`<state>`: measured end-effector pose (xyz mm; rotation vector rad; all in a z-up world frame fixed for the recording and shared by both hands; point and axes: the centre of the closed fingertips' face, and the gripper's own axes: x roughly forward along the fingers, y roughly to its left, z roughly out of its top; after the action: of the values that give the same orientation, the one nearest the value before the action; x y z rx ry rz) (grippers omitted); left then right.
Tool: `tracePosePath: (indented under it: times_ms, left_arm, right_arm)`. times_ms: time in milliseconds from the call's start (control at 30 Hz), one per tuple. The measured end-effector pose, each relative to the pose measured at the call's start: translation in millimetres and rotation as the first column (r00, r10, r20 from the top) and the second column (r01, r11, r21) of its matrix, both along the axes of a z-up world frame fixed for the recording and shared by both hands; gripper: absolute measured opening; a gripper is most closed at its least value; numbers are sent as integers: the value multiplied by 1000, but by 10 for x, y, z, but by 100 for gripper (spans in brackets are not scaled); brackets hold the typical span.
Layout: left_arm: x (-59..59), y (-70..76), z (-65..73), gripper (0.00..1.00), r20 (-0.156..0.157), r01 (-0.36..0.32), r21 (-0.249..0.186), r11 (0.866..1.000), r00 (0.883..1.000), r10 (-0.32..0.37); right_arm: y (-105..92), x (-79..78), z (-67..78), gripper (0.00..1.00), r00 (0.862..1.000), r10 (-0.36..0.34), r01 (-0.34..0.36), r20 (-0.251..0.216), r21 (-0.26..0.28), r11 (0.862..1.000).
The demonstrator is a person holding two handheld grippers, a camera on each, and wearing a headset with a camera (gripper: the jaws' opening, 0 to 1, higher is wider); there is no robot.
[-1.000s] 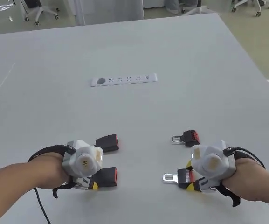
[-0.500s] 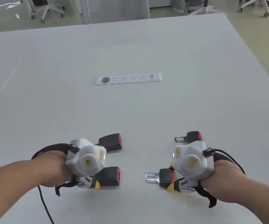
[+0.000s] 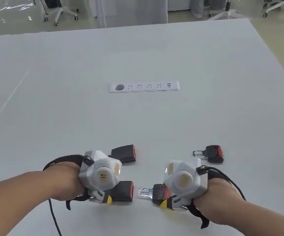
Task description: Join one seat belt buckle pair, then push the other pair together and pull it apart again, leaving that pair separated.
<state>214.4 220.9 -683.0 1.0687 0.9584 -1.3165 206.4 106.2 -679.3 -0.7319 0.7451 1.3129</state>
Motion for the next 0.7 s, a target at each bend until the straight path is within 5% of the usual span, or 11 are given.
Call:
tracePosePath:
  times_ms: [700]
  left_arm:
    - [-6, -16, -10, 31, -6, 24, 15, 1000, 1000, -24]
  right_arm:
    - [201, 14, 7, 33, 999, 41, -41, 29, -1, 999]
